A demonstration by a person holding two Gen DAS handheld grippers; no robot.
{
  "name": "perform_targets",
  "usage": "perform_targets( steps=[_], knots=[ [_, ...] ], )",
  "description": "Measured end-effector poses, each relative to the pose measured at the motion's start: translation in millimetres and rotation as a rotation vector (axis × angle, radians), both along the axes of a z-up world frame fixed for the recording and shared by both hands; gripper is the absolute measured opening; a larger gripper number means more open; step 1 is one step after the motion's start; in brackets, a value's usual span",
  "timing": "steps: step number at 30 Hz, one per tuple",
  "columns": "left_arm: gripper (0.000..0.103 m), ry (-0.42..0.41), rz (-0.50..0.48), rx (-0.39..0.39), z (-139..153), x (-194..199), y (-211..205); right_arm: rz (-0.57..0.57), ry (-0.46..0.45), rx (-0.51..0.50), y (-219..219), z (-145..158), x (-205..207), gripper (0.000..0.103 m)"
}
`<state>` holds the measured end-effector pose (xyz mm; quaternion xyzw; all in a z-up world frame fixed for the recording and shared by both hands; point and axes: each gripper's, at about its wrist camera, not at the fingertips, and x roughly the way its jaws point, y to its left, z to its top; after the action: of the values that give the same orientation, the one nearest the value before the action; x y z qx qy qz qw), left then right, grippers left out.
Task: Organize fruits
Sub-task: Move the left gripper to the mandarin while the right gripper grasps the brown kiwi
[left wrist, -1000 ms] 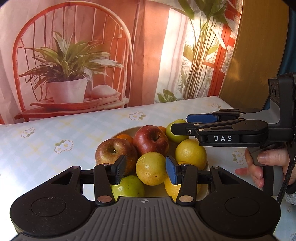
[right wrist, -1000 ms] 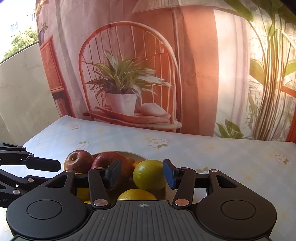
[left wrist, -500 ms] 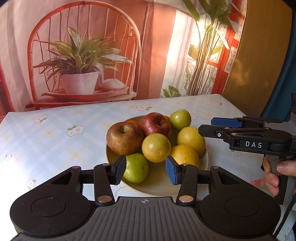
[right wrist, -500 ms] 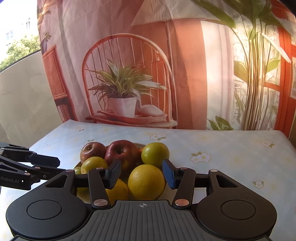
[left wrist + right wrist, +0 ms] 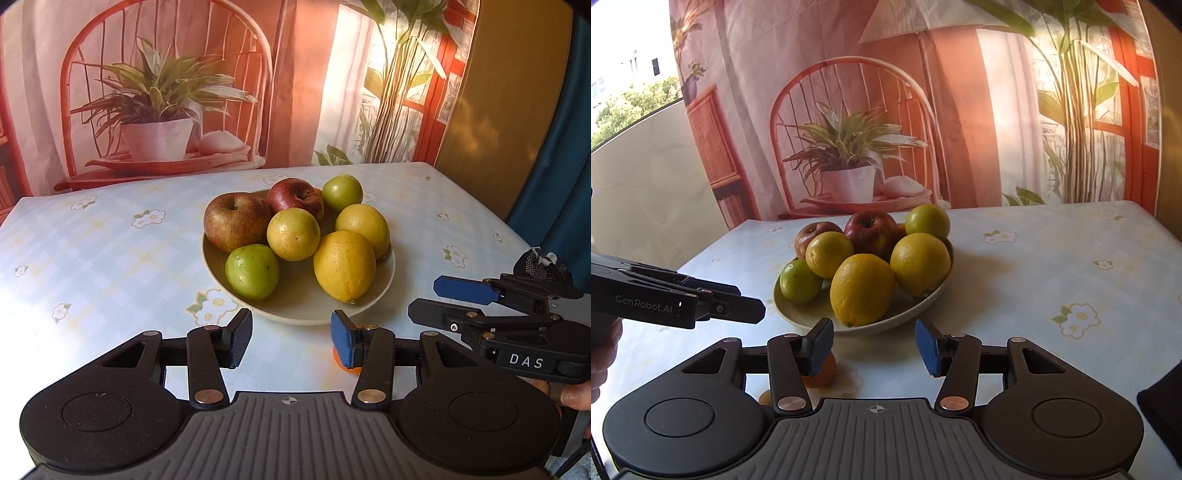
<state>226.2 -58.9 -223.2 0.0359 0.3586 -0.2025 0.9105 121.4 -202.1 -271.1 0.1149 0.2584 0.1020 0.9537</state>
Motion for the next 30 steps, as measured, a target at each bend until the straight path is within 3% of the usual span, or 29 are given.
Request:
perform_targets(
  steps=[12,19,30],
  knots=[
    [0.049,0.006,0.075,-0.003,-0.9,-12.8,28.7,0.111,0.043,-0.049,52.0,-3.0,-18.0,0.046],
    [0.049,0.016,0.098,-0.013,-4.3,-18.1,38.8,0.169,0.073,-0.121,73.0,-7.4,-18.6,0.038],
    [0.049,0.023,0.1,-0.013,-7.3,-19.9,38.0,0.198,0.096,-0.132,77.9,-14.2,-14.7,0.024]
  ],
)
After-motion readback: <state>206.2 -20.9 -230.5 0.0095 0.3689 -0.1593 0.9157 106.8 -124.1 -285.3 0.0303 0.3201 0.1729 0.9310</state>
